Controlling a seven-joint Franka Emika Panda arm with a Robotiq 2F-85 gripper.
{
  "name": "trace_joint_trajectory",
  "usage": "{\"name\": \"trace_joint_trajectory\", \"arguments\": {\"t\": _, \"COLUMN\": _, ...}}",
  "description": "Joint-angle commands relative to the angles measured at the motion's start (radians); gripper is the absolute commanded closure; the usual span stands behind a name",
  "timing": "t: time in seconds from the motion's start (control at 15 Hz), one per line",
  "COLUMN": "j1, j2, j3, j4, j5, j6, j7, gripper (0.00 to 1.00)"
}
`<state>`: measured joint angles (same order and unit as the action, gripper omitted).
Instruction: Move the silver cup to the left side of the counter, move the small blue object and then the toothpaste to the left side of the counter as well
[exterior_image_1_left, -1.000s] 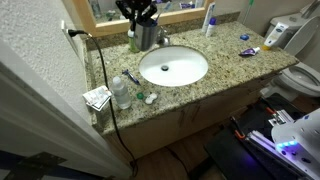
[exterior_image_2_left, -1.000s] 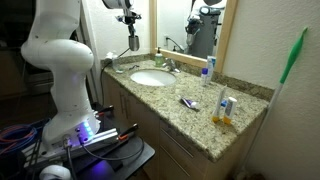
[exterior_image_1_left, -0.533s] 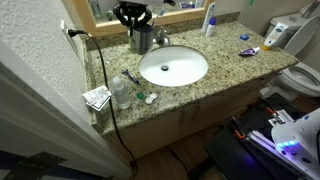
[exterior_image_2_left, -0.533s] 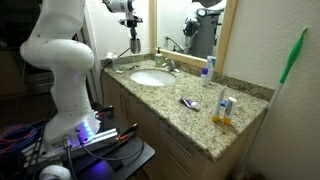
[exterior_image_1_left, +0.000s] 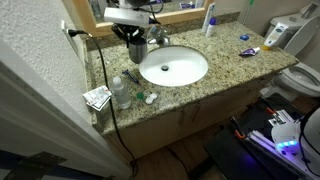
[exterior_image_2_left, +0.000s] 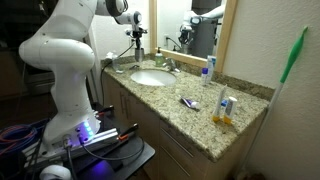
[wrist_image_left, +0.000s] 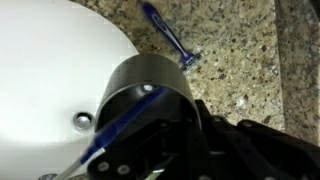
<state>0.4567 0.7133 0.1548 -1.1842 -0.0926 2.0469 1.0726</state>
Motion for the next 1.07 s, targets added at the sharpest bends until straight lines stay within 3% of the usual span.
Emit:
{"name": "trace_joint_trajectory", "arguments": {"t": 0.0, "j1": 0.001, "j2": 0.03, "j3": -0.001, "j4": 0.046, "j5": 0.001, "j6": -0.002, "j7": 0.012, "gripper": 0.93}}
{"name": "trace_joint_trajectory", "arguments": {"t": 0.4, "j1": 0.025, "j2": 0.155, "j3": -0.014, "j4": 0.222, "j5": -0.028, "j6": -0.01, "j7": 0.024, "gripper": 0.98}}
{"name": "trace_joint_trajectory", "arguments": {"t": 0.6, "j1": 0.059, "j2": 0.251, "j3": -0.041, "j4": 0.364, "j5": -0.045, "j6": 0.001, "j7": 0.033, "gripper": 0.98}}
{"name": "trace_joint_trajectory", "arguments": {"t": 0.87, "j1": 0.086, "j2": 0.383, "j3": -0.079, "j4": 0.555, "j5": -0.075, "j6": -0.069, "j7": 0.046, "gripper": 0.98}}
{"name": "trace_joint_trajectory", "arguments": {"t": 0.93, "j1": 0.091, "j2": 0.4, "j3": -0.089, "j4": 0.579, "j5": -0.079, "j6": -0.072, "j7": 0.061, "gripper": 0.98}}
{"name": "trace_joint_trajectory", "arguments": {"t": 1.0, "j1": 0.076, "j2": 0.327, "j3": -0.068, "j4": 0.448, "j5": -0.061, "j6": -0.022, "j7": 0.042, "gripper": 0.93}}
